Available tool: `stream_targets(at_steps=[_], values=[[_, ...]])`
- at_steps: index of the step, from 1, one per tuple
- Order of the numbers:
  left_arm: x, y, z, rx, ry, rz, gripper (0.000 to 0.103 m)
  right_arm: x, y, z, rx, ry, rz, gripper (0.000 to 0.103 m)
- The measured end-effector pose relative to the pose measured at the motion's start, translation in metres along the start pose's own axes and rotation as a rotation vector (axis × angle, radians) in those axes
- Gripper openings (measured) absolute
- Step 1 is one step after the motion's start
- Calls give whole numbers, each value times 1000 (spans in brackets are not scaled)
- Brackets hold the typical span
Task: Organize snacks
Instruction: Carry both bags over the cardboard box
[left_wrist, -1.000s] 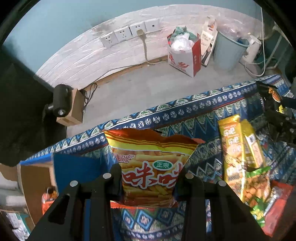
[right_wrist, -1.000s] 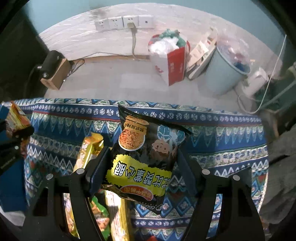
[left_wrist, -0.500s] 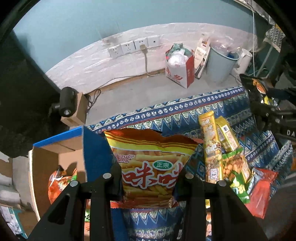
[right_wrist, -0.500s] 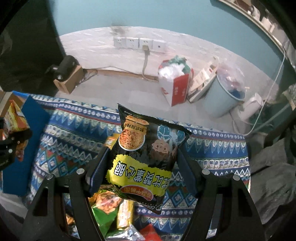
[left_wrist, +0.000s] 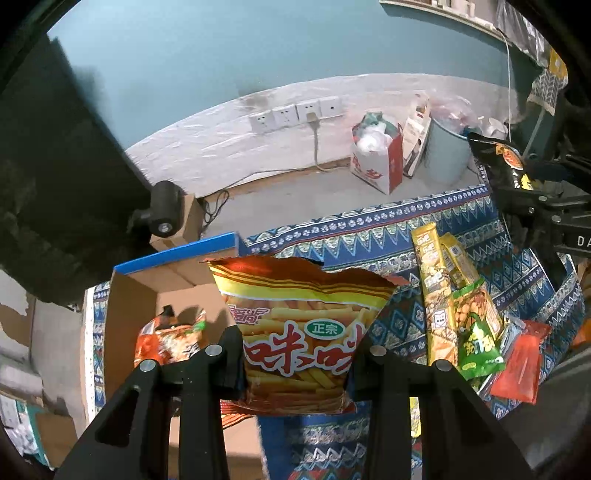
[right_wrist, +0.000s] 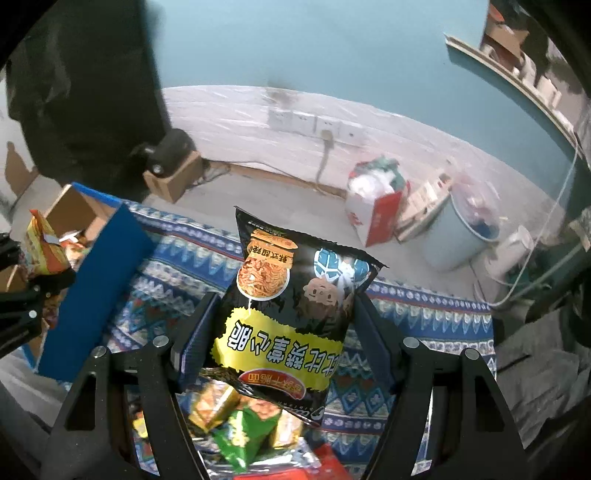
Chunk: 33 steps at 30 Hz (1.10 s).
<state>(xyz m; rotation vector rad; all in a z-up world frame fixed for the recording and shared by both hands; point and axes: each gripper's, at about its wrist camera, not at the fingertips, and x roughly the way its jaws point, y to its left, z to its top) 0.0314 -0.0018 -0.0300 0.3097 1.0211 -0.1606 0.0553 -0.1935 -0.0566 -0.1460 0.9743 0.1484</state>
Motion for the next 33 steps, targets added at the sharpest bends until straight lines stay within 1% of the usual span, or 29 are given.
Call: stream_targets(at_steps=[3, 8, 16, 28, 33], values=[[-6, 9, -8, -12, -5, 1, 38, -4, 14, 3, -26, -7, 16, 72], [-13, 28, -18, -31, -15, 24, 38, -9, 42, 10, -68, -20, 46, 72], [-19, 66, -36, -99, -22, 41, 38, -10, 91, 26, -127, -35, 98, 72], [-8, 124, -72, -206, 29, 79, 38, 1, 163, 43, -215, -33, 166, 72], [0, 141, -86, -242, 56, 91, 38, 5, 194, 48, -251, -33, 197, 72]])
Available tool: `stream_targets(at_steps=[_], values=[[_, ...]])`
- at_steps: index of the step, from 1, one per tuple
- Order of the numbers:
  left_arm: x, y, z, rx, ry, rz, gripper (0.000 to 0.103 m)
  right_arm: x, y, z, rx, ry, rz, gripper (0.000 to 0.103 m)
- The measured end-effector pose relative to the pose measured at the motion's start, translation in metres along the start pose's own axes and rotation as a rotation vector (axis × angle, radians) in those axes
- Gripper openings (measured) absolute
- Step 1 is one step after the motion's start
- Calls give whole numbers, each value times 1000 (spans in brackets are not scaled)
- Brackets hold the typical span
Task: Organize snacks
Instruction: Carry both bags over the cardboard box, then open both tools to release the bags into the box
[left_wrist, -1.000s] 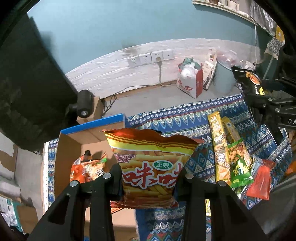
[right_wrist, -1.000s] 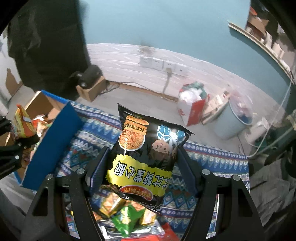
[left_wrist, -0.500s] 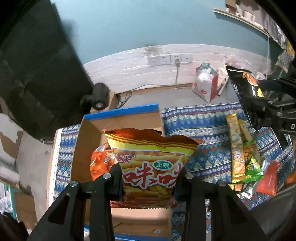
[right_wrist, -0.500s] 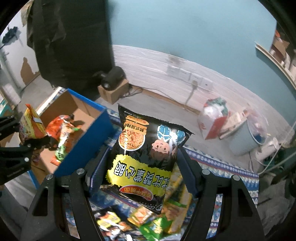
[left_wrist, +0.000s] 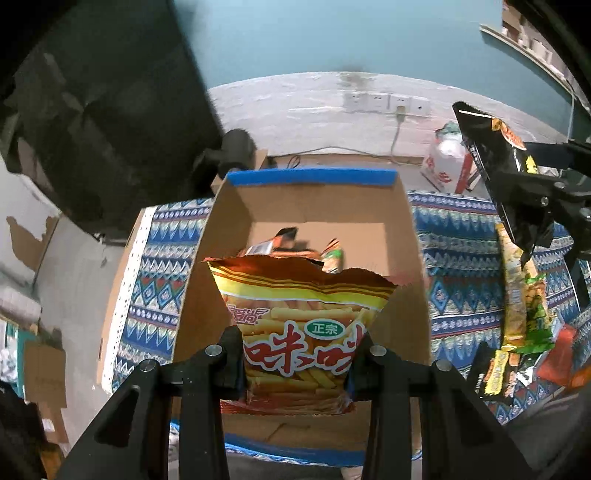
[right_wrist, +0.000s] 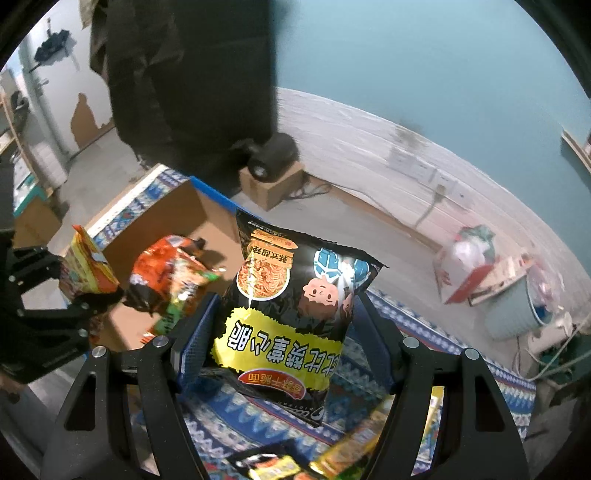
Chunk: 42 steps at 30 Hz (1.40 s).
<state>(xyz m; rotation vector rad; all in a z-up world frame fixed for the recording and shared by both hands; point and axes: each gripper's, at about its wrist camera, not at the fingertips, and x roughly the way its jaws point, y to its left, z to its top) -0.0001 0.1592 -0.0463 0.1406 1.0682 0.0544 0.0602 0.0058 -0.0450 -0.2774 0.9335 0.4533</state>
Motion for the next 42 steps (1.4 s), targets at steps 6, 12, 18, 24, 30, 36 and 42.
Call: stream_targets(at_steps=[6, 12, 18, 24, 30, 36, 42], values=[[10, 17, -7, -30, 28, 13, 38, 13, 25, 12, -28, 8, 34, 72], [19, 27, -10, -56, 65, 14, 46, 25, 45, 20, -52, 22, 68, 72], [16, 35, -11, -71, 55, 48, 67, 40, 62, 25, -66, 51, 109, 72], [11, 43, -13, -83, 56, 69, 69, 56, 75, 29, -77, 81, 140, 73], [8, 46, -15, -88, 62, 78, 69, 71, 85, 31, -101, 96, 172, 73], [5, 46, -14, -89, 56, 82, 74, 79, 83, 33, -93, 102, 192, 74], [3, 40, -11, -81, 56, 71, 74, 69, 75, 33, -91, 79, 176, 78]])
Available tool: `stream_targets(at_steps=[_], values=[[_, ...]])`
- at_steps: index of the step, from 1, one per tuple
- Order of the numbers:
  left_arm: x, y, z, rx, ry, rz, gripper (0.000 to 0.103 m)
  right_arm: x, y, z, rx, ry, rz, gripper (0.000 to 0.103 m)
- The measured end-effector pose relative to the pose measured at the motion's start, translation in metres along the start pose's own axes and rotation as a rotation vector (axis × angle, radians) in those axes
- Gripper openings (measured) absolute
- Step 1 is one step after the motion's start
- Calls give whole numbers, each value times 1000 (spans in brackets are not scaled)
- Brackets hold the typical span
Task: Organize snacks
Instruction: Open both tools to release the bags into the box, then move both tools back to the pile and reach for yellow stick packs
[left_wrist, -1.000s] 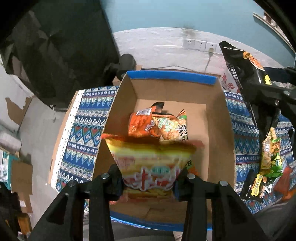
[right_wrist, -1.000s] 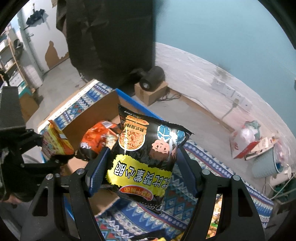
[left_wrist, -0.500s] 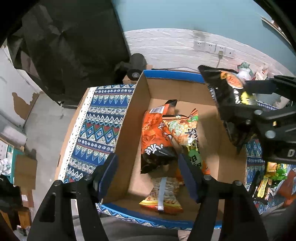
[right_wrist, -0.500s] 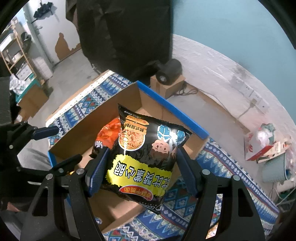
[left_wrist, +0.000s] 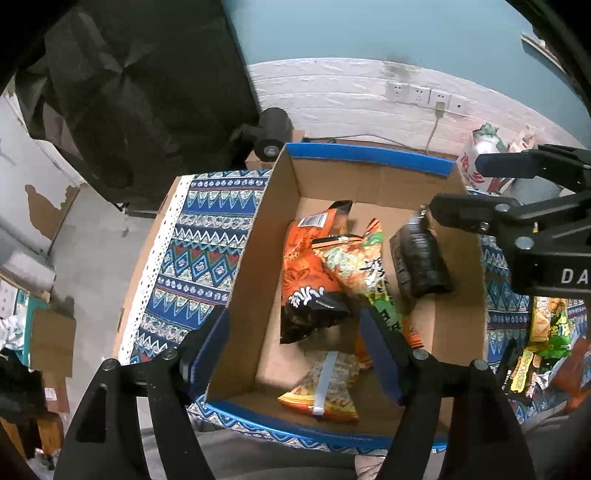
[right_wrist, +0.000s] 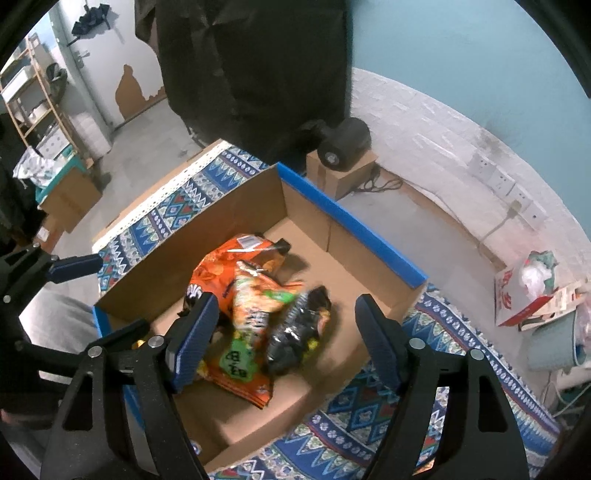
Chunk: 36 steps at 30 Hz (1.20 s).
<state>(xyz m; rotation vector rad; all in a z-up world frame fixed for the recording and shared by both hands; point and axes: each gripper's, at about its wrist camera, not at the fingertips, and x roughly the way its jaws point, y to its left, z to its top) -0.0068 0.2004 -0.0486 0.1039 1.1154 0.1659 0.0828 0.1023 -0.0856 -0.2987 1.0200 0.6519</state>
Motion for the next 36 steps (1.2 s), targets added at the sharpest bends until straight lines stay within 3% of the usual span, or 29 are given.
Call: stream_targets(at_steps=[11, 36], values=[[-14, -34, 2, 38, -6, -85, 78, -35, -27, -26, 13, -6, -42, 80], [-30, -173, -21, 324, 28, -182, 81, -111, -124, -140, 157, 51, -191, 80]])
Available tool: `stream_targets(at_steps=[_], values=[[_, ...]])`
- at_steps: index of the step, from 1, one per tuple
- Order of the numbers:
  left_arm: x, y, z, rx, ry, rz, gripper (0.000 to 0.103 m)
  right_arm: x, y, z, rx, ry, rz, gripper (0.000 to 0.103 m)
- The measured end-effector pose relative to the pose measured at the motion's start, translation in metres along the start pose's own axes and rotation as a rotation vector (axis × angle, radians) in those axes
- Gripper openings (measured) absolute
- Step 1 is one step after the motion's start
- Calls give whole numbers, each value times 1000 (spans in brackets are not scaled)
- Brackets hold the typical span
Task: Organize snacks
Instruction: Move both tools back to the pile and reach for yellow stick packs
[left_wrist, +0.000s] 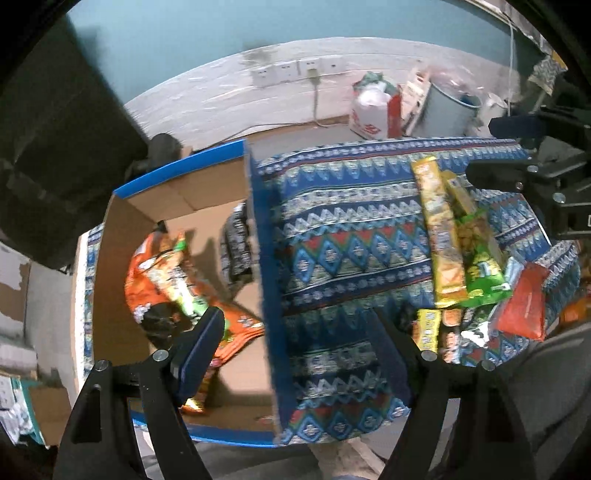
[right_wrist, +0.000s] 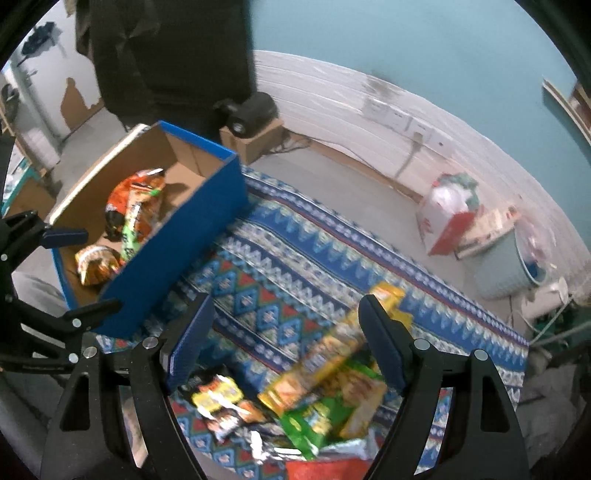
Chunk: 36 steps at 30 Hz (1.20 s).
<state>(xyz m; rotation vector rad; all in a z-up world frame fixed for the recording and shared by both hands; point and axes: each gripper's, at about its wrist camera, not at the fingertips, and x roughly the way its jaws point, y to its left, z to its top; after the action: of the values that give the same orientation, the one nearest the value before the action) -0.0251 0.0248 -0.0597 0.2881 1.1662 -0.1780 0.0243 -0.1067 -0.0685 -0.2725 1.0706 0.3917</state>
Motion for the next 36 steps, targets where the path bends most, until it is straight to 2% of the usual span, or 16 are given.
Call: stream_targets(at_steps=[9, 16, 27, 31, 36], values=[[13, -42, 12, 63, 17, -32, 81, -1, -45, -34, 75, 33, -46, 80], [36, -70, 15, 82, 77, -70, 81, 7, -73, -66, 123, 84, -67, 80], [66, -108, -2, 119, 172, -109, 81, 25, -91, -135, 155, 216, -81, 80], [70, -116, 3, 112, 166, -120, 81, 35, -98, -149, 195, 250, -92, 80], [89, -126, 15, 132, 155, -91, 82, 52, -103, -156, 230, 272, -95, 80]])
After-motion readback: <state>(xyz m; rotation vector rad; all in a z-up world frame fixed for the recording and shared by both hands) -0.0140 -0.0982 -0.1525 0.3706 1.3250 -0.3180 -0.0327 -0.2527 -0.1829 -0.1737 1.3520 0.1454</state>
